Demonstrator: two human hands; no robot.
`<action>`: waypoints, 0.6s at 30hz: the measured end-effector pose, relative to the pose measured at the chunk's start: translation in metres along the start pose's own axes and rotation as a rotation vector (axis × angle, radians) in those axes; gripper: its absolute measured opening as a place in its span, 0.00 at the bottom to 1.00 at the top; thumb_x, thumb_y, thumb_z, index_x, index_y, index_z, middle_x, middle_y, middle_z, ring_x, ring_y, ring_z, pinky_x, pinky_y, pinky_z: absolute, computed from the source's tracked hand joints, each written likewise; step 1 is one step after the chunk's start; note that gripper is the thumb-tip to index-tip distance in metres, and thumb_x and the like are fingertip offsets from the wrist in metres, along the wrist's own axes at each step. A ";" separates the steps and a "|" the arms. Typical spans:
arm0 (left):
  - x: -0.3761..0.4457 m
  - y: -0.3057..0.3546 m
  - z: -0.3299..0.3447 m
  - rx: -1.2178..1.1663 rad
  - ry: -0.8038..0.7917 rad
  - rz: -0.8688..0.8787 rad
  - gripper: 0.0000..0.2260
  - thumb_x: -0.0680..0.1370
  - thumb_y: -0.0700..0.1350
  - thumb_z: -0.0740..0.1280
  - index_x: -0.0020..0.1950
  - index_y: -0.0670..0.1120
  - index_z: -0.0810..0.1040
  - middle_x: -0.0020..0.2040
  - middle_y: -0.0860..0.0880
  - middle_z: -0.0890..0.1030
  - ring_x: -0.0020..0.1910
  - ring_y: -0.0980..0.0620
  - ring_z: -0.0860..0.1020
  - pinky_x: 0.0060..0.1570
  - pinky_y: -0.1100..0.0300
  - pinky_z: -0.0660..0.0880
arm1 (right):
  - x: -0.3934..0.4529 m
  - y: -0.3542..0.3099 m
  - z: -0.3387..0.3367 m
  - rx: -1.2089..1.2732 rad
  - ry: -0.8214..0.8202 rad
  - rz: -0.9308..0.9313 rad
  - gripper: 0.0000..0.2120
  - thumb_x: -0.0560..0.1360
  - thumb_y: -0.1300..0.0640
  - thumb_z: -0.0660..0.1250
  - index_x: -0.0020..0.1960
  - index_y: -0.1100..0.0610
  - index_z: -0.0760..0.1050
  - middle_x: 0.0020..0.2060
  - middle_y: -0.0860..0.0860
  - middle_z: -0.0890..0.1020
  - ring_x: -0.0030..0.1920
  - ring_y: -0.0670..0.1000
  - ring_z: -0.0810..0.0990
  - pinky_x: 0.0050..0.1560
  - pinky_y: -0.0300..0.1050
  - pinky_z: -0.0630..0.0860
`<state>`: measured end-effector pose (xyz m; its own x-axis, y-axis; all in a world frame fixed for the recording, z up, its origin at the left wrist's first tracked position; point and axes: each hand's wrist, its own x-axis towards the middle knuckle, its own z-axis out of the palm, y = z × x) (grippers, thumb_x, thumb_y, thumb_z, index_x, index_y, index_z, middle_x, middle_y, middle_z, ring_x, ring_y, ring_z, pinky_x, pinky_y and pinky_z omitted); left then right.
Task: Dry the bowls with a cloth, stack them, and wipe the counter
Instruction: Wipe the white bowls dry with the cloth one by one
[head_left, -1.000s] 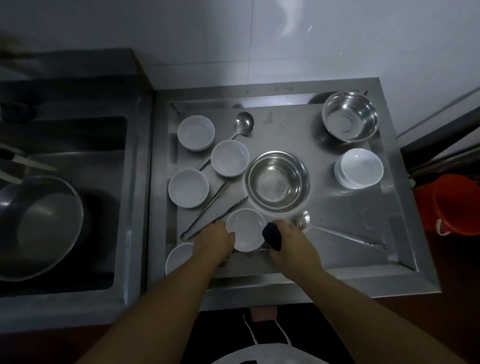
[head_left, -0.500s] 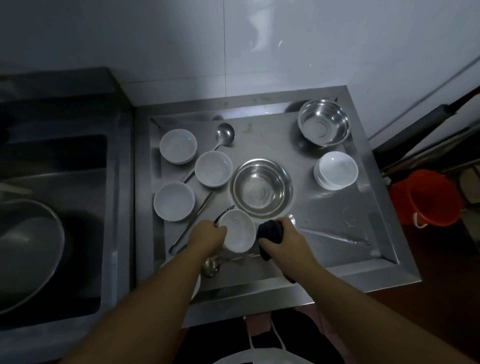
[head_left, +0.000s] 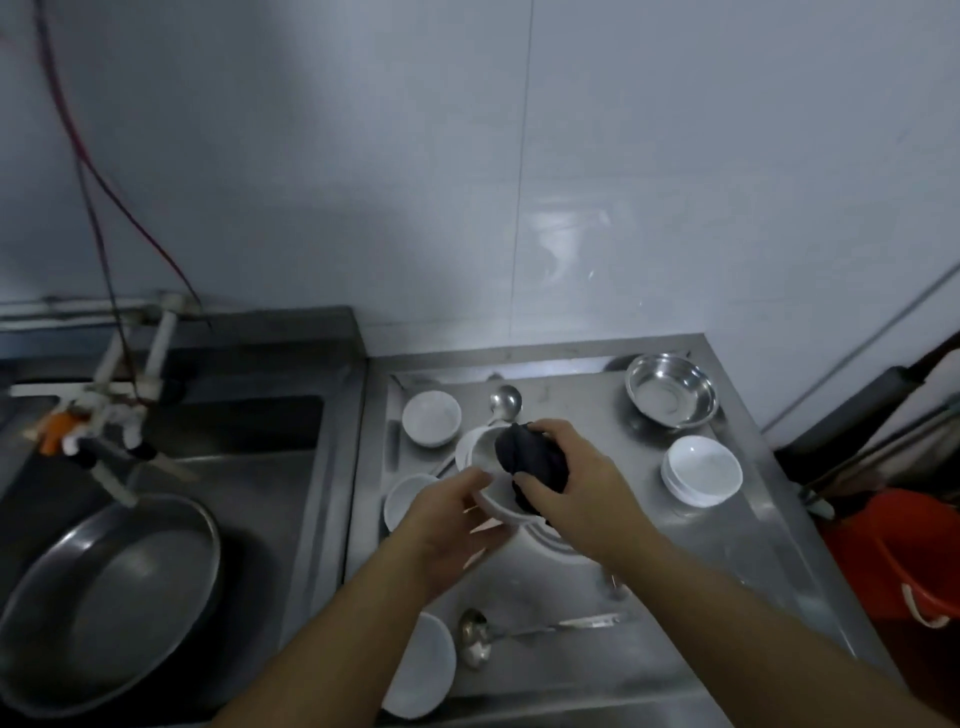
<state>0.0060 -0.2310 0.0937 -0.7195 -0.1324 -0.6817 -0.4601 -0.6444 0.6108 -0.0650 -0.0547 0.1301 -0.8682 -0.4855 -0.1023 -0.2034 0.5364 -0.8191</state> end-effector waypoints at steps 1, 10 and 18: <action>-0.009 0.009 0.005 -0.016 -0.037 0.027 0.15 0.78 0.40 0.69 0.62 0.36 0.84 0.55 0.37 0.86 0.53 0.40 0.85 0.62 0.40 0.82 | 0.001 -0.010 0.000 -0.045 0.013 -0.051 0.26 0.76 0.49 0.74 0.71 0.41 0.71 0.60 0.43 0.81 0.57 0.45 0.80 0.58 0.43 0.79; -0.071 0.068 0.008 0.096 -0.289 0.201 0.29 0.80 0.61 0.68 0.75 0.44 0.76 0.72 0.36 0.78 0.70 0.36 0.77 0.74 0.43 0.70 | -0.004 -0.082 -0.011 0.065 0.090 -0.253 0.24 0.72 0.39 0.67 0.68 0.32 0.71 0.55 0.37 0.82 0.54 0.42 0.81 0.51 0.39 0.78; -0.083 0.068 0.002 -0.034 -0.434 0.178 0.47 0.68 0.74 0.68 0.79 0.46 0.70 0.74 0.37 0.76 0.74 0.35 0.75 0.72 0.36 0.72 | -0.017 -0.100 -0.023 -0.033 -0.049 -0.462 0.27 0.74 0.46 0.71 0.71 0.33 0.70 0.61 0.36 0.81 0.60 0.42 0.81 0.58 0.37 0.78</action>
<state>0.0341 -0.2622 0.1925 -0.9402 0.0792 -0.3314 -0.2974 -0.6655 0.6846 -0.0406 -0.0846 0.2265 -0.6609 -0.7104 0.2420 -0.5787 0.2771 -0.7670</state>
